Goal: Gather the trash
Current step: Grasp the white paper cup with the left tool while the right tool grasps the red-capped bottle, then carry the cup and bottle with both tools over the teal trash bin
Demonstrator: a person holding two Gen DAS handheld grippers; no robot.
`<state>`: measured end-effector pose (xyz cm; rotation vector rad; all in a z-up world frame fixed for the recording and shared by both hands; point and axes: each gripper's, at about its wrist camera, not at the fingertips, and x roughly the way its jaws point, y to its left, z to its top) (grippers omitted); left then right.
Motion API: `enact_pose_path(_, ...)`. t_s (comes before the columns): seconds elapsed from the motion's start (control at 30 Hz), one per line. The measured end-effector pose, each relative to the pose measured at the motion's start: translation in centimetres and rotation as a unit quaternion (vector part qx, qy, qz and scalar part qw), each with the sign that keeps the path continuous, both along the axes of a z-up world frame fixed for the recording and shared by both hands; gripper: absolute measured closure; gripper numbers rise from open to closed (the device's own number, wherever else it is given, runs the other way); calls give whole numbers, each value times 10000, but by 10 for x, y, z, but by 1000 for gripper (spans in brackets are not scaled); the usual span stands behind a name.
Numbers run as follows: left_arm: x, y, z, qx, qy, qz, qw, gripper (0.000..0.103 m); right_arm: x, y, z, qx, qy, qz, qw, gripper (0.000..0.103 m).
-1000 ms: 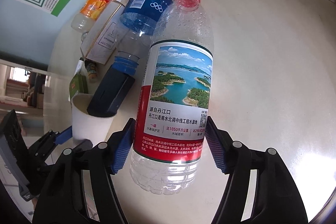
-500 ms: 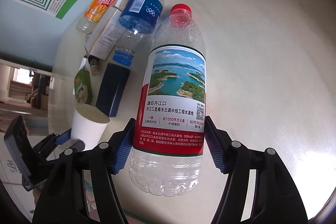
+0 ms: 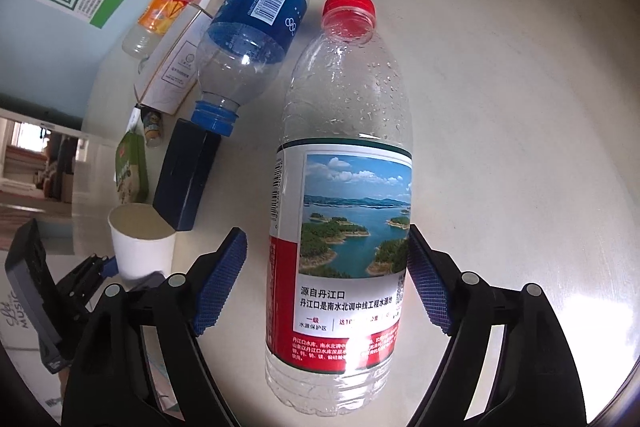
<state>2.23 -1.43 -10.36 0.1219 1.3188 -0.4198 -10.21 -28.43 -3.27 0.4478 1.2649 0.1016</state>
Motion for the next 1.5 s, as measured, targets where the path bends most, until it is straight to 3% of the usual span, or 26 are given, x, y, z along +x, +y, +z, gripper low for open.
enact_pose_path(0.03,1,-1,1,-8,-11,-3,10000,43,1,-1,-2,27,30,1,10000,38)
enact_pose_path(0.27,9,-4,3,-81,-35,-27,10000,48,-1,-7,-3,152,16,0,9999,39)
enact_pose_path(0.67,-20,18,41,-265,-192,375,9988,48,-34,-35,27,779,-194,18,9968,40)
enact_pose_path(0.87,-40,24,57,-248,-305,734,9965,48,-54,-32,45,1198,-296,366,9917,40)
enact_pose_path(1.03,-54,35,69,-231,-433,1265,9907,48,-61,-10,65,1518,-346,1020,9825,40)
enact_pose_path(1.13,-71,53,77,-184,-508,1719,9836,48,-54,16,77,1711,-335,1534,9727,40)
enact_pose_path(1.23,-99,82,85,-114,-574,2326,9708,47,-42,54,87,1730,-295,2202,9595,40)
enact_pose_path(1.43,-178,165,84,-48,-649,3652,9287,47,-42,166,97,1566,-204,3508,9231,40)
enact_pose_path(1.5,-210,201,78,-24,-619,4080,9109,47,-51,208,97,1531,-171,3869,9091,40)
